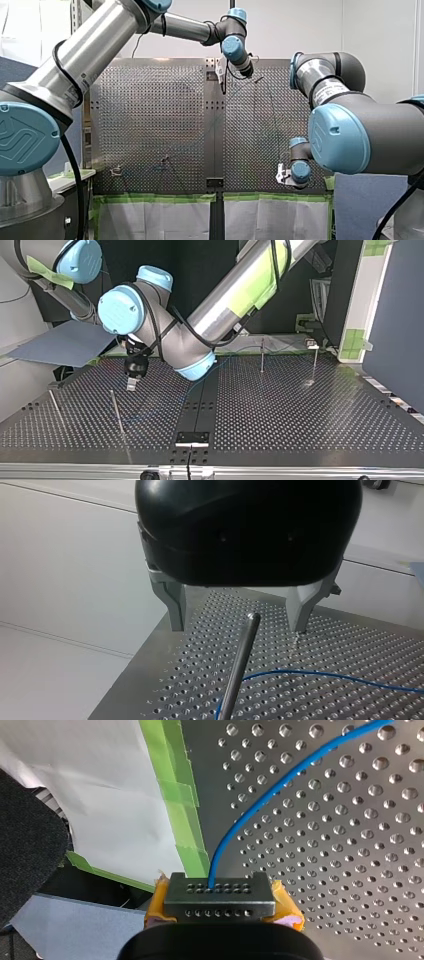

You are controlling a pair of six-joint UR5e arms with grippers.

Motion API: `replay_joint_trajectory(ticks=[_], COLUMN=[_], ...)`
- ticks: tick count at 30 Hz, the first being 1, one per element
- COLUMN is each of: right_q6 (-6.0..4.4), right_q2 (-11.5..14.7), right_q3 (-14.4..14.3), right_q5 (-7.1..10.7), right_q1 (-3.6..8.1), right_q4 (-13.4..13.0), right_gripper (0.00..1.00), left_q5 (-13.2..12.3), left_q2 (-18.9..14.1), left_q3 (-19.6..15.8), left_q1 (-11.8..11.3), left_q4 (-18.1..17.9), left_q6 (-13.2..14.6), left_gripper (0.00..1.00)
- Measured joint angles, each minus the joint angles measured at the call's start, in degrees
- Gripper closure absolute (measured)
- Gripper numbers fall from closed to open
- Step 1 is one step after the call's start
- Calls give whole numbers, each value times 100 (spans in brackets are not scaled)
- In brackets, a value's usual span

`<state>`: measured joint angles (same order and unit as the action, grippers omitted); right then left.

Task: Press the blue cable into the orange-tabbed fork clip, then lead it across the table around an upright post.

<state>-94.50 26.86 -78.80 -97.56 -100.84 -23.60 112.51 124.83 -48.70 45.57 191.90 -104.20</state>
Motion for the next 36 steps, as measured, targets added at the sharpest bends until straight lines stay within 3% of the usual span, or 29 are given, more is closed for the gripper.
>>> replay_joint_trajectory(ticks=[25,36], right_q6=[44,44], right_q2=[-1,0], right_q3=[0,4], right_q5=[-1,0], right_q1=[-40,-54], right_q4=[4,4], right_gripper=[100,100], left_q5=[353,389], left_q2=[-1,-2], left_q3=[-3,-2], left_q1=[-33,-36], left_q4=[224,254], left_q6=[-243,-330], left_gripper=[0,0])
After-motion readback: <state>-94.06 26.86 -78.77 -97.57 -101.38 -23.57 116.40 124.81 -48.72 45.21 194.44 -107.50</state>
